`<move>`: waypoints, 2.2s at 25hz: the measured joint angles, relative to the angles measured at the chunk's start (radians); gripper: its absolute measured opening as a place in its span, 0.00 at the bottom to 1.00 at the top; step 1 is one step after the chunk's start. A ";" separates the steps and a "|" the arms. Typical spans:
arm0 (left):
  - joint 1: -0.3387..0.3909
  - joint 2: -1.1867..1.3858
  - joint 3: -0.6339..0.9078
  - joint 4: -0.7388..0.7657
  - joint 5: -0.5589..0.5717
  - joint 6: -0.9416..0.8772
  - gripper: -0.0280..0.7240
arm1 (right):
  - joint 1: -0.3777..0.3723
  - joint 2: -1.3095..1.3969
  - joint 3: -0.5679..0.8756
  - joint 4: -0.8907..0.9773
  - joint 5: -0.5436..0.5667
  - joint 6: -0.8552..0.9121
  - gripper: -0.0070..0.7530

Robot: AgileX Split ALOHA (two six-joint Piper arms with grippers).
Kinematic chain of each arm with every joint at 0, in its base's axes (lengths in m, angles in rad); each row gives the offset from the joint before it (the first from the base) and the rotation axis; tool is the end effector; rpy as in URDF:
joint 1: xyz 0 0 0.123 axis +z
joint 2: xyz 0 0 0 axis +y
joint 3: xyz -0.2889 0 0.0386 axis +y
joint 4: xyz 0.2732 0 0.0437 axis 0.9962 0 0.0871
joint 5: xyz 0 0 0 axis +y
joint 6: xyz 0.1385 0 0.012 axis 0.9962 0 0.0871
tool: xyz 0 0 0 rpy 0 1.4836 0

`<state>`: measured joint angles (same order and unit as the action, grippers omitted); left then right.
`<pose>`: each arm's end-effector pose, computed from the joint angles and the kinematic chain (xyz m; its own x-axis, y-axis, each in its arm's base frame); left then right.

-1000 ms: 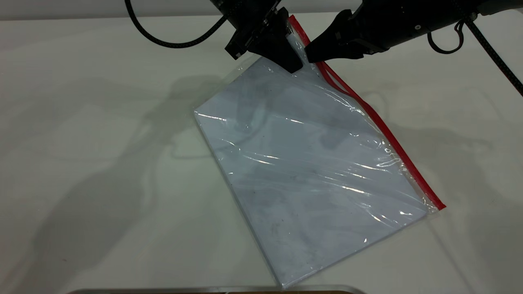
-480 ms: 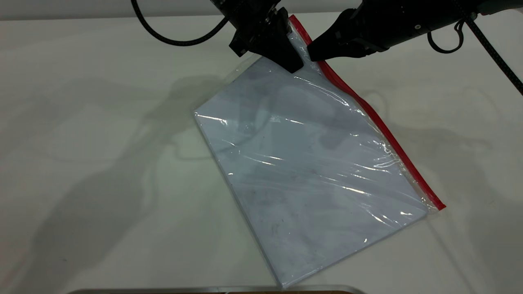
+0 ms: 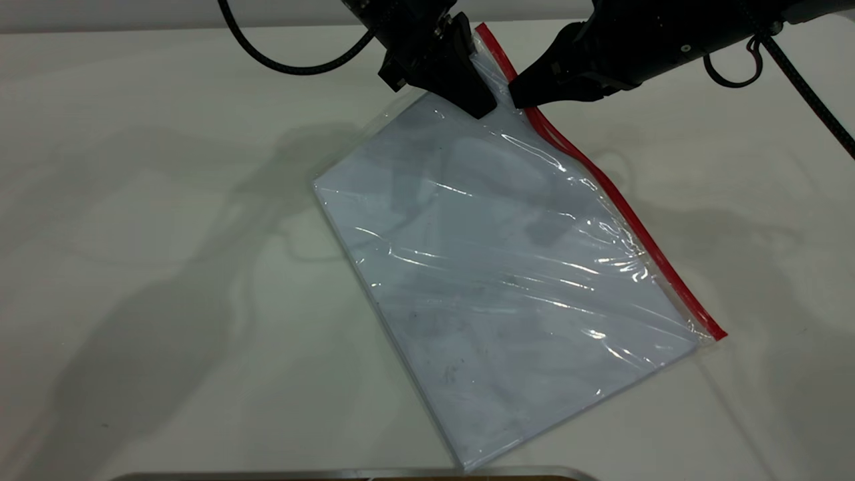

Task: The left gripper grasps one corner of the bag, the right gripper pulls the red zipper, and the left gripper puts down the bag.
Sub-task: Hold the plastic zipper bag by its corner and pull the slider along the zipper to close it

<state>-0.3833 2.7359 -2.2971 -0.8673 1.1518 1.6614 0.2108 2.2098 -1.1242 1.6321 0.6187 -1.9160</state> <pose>0.4936 -0.3035 0.0284 0.0884 0.6893 -0.7191 0.9915 -0.1298 -0.0025 0.4083 0.1698 0.0181 -0.6365 -0.3586 -0.6829 -0.6925 0.6555 0.3013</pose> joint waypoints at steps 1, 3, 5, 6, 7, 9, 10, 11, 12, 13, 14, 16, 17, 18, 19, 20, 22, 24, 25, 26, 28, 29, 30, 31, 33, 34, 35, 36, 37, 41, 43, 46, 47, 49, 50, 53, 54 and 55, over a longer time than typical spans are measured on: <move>0.003 -0.001 0.000 -0.006 0.000 -0.001 0.11 | 0.000 0.000 0.000 -0.007 -0.004 0.005 0.06; 0.010 0.000 0.001 -0.022 0.002 -0.001 0.11 | 0.000 0.000 -0.002 -0.028 -0.012 0.011 0.06; 0.019 0.001 0.002 -0.043 0.004 -0.001 0.11 | 0.000 -0.001 -0.006 -0.052 -0.028 0.018 0.06; 0.024 0.004 0.002 -0.050 0.006 -0.001 0.11 | 0.000 -0.001 -0.007 -0.063 -0.037 0.028 0.06; 0.029 0.005 0.002 -0.057 0.008 -0.001 0.11 | 0.000 -0.001 -0.007 -0.078 -0.046 0.037 0.06; 0.035 0.007 0.002 -0.067 0.015 -0.001 0.11 | 0.000 -0.001 -0.007 -0.107 -0.065 0.056 0.06; 0.039 0.007 0.002 -0.069 0.015 -0.001 0.11 | 0.000 -0.001 -0.007 -0.123 -0.075 0.065 0.06; 0.043 0.007 0.002 -0.072 0.015 -0.001 0.11 | 0.000 -0.001 -0.007 -0.135 -0.086 0.073 0.06; 0.045 0.007 0.002 -0.075 0.015 -0.001 0.11 | 0.000 -0.001 -0.007 -0.150 -0.093 0.083 0.06; 0.050 0.007 0.002 -0.079 0.015 -0.001 0.11 | 0.000 -0.001 -0.007 -0.163 -0.102 0.089 0.06; 0.051 0.007 0.002 -0.081 0.015 -0.001 0.11 | 0.001 -0.001 -0.007 -0.178 -0.110 0.095 0.06; 0.054 0.007 0.002 -0.082 0.015 0.000 0.11 | 0.002 -0.001 -0.008 -0.202 -0.127 0.110 0.06; 0.055 0.007 0.002 -0.082 0.015 0.001 0.11 | 0.003 -0.001 -0.008 -0.216 -0.136 0.116 0.06; 0.057 0.007 0.002 -0.083 0.015 0.009 0.11 | 0.003 -0.001 -0.008 -0.231 -0.141 0.124 0.07; 0.058 0.007 0.002 -0.085 0.015 0.019 0.11 | 0.004 -0.001 -0.008 -0.242 -0.146 0.135 0.06; 0.060 0.007 0.002 -0.085 0.015 0.029 0.11 | 0.006 -0.001 -0.008 -0.257 -0.153 0.143 0.06; 0.065 0.007 0.002 -0.089 0.015 0.055 0.11 | 0.007 -0.001 -0.008 -0.287 -0.162 0.165 0.06; 0.070 0.007 0.002 -0.092 0.015 0.082 0.11 | 0.007 -0.001 -0.008 -0.324 -0.170 0.197 0.07; 0.073 0.007 0.002 -0.093 0.015 0.095 0.11 | 0.007 -0.001 -0.008 -0.347 -0.175 0.212 0.07; 0.075 0.007 0.002 -0.093 0.015 0.108 0.11 | 0.007 -0.001 -0.008 -0.370 -0.180 0.231 0.07; 0.085 0.007 -0.004 -0.093 0.015 0.134 0.11 | 0.007 -0.001 -0.008 -0.430 -0.195 0.281 0.07; 0.090 0.007 -0.012 -0.093 0.015 0.140 0.11 | 0.007 -0.001 -0.008 -0.456 -0.201 0.305 0.07; 0.094 0.007 -0.021 -0.093 0.015 0.143 0.11 | 0.007 -0.001 -0.008 -0.489 -0.203 0.334 0.07; 0.097 0.007 -0.030 -0.093 0.015 0.143 0.11 | 0.007 -0.001 -0.008 -0.522 -0.206 0.367 0.07; 0.105 0.007 -0.048 -0.093 0.016 0.146 0.11 | 0.007 -0.001 -0.008 -0.585 -0.210 0.432 0.07; 0.107 0.007 -0.056 -0.091 0.016 0.148 0.11 | 0.007 -0.001 -0.008 -0.622 -0.210 0.470 0.07; 0.111 0.007 -0.060 -0.091 0.016 0.149 0.11 | 0.007 -0.001 -0.008 -0.662 -0.210 0.512 0.07; 0.113 0.007 -0.063 -0.091 0.016 0.154 0.11 | 0.007 -0.001 -0.008 -0.696 -0.207 0.546 0.07; 0.117 0.007 -0.063 -0.091 0.016 0.160 0.11 | 0.007 -0.001 -0.008 -0.738 -0.205 0.590 0.07; 0.122 0.007 -0.063 -0.091 0.016 0.169 0.11 | 0.007 -0.001 -0.008 -0.901 -0.148 0.780 0.07; 0.122 0.007 -0.063 -0.091 0.016 0.169 0.11 | 0.007 -0.001 -0.008 -0.984 -0.097 0.876 0.07; 0.123 0.007 -0.063 -0.091 0.016 0.171 0.11 | 0.007 -0.001 -0.008 -1.098 -0.013 1.021 0.08; 0.123 0.007 -0.063 -0.091 0.016 0.172 0.11 | 0.007 -0.001 -0.008 -1.127 0.015 1.055 0.08; 0.123 0.007 -0.063 -0.092 0.016 0.173 0.11 | 0.007 -0.001 -0.008 -1.186 0.060 1.123 0.08; 0.123 0.007 -0.063 -0.092 0.016 0.173 0.11 | 0.007 -0.001 -0.008 -1.206 0.078 1.145 0.08; 0.123 0.007 -0.063 -0.093 0.016 0.173 0.11 | 0.007 -0.001 -0.008 -1.224 0.088 1.202 0.09; 0.123 0.007 -0.063 -0.093 0.016 0.173 0.11 | 0.007 -0.001 -0.008 -1.225 0.088 1.209 0.09; 0.123 0.007 -0.063 -0.093 0.016 0.173 0.11 | 0.007 -0.001 -0.008 -1.225 0.088 1.214 0.10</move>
<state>-0.2600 2.7426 -2.3601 -0.9603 1.1675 1.8341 0.2175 2.2089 -1.1323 0.4073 0.7065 -0.7023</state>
